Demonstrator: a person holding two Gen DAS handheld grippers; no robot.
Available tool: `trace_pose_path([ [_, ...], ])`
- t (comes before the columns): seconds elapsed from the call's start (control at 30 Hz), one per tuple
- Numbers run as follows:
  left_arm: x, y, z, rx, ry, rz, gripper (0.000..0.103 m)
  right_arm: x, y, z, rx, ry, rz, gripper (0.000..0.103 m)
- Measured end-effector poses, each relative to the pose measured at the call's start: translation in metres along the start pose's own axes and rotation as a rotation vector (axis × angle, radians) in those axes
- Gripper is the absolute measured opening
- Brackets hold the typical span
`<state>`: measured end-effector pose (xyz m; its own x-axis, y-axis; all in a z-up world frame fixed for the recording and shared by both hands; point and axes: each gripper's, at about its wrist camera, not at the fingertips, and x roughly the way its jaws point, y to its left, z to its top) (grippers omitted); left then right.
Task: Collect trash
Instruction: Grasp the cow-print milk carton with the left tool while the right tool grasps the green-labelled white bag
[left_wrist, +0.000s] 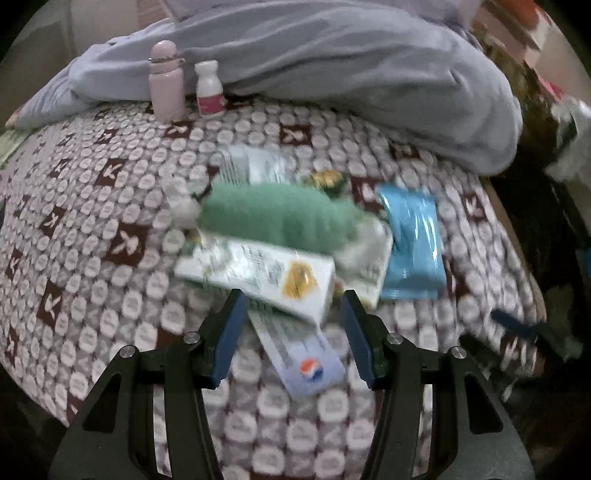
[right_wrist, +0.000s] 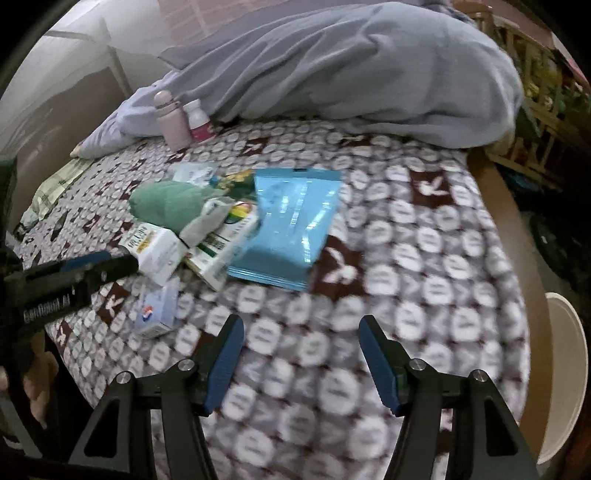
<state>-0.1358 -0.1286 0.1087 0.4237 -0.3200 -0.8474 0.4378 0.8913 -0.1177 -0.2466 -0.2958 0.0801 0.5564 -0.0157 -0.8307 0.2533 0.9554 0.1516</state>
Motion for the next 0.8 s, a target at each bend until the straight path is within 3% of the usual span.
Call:
trace_pose_path([
  [0.2,0.029,-0.005,0.037,-0.010,0.007,-0.022,0.052,0.009,0.009,0.004,-0.011,0.016,-0.001,0.062],
  [0.3,0.049,-0.011,0.041,0.041,0.067,-0.013,0.052,0.009,0.008,0.007,-0.014,0.020,-0.008,0.062],
  [0.53,0.038,0.014,0.011,0.157,0.105,0.022,0.052,0.020,0.013,0.023,-0.031,0.017,0.017,0.063],
  [0.7,0.022,0.044,-0.008,0.149,0.160,-0.009,0.054,0.039,0.029,0.045,-0.038,0.012,0.081,0.063],
  [0.8,0.011,0.059,-0.013,0.130,0.157,0.012,0.054,0.054,0.038,0.062,-0.024,0.009,0.125,0.063],
])
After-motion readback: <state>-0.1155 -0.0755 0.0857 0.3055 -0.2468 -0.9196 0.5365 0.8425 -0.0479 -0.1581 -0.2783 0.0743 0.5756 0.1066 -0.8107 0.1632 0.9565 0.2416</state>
